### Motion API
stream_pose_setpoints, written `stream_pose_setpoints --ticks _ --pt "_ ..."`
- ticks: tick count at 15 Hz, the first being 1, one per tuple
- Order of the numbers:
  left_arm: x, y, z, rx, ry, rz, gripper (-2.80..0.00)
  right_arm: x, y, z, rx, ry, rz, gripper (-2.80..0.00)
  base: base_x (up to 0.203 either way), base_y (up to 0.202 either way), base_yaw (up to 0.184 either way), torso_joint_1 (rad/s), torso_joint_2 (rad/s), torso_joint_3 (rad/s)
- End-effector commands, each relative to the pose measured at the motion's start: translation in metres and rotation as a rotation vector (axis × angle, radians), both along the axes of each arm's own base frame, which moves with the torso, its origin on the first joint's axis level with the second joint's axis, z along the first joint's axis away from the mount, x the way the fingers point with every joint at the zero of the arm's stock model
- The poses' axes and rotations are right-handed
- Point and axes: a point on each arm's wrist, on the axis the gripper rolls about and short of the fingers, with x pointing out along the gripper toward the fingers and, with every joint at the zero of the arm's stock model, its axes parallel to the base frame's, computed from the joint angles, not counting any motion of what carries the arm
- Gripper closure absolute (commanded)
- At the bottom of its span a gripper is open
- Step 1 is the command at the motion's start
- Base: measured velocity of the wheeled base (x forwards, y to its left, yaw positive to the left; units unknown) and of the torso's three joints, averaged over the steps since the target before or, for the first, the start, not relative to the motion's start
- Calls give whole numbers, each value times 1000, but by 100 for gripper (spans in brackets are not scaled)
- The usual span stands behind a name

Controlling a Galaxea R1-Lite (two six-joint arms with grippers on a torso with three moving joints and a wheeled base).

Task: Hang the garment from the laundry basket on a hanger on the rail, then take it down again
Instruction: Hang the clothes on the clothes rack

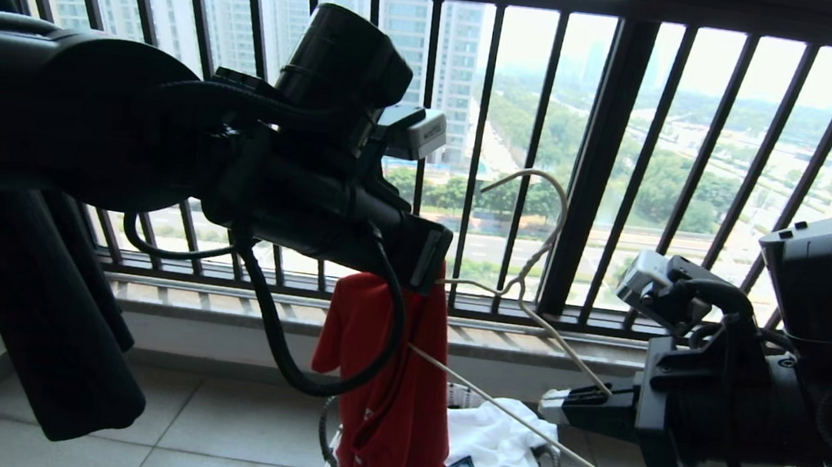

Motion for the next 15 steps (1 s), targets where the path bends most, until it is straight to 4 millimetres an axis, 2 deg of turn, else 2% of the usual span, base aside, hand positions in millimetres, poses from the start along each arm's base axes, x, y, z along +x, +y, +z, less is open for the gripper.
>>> stream_pose_setpoints --ticks 1,4,6,8,11,15 --pt "-11 -4 6 -23 2 -23 0 7 4 -1 27 -2 -13 0 0 0 0 0 0 0" --pt "-17 -10 7 -52 25 -23 0 9 6 5 91 -20 -40 0 0 0 0 0 0 0" --pt "-21 -6 15 -84 23 -12 0 12 5 5 119 -39 -52 0 0 0 0 0 0 0" --pt "-24 -3 22 -130 17 3 0 20 11 0 125 -44 -46 0 0 0 0 0 0 0" --pt "-21 -2 33 -214 -57 64 0 42 24 -19 116 -22 -43 0 0 0 0 0 0 0" --pt "-21 1 43 -252 -139 148 0 56 33 -7 184 -116 -30 0 0 0 0 0 0 0"
